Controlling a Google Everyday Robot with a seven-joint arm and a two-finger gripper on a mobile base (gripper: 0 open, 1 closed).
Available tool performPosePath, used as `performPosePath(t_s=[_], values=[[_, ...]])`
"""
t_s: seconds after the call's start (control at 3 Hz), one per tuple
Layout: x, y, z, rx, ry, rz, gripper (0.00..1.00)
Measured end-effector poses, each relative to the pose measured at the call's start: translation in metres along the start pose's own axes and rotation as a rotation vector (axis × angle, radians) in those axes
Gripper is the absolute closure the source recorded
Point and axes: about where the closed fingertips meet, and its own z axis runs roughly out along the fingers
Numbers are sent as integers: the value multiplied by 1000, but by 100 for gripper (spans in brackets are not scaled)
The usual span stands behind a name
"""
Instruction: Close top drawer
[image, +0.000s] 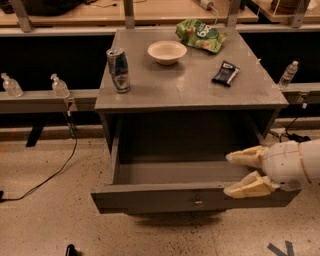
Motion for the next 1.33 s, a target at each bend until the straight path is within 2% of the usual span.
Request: performPosePath(t_s=[0.33,0.67,1.0,1.33], values=[[17,20,14,-28,-21,21,64],[34,38,21,-14,8,40,87],[60,57,32,54,94,85,100],[60,57,31,53,94,84,100]])
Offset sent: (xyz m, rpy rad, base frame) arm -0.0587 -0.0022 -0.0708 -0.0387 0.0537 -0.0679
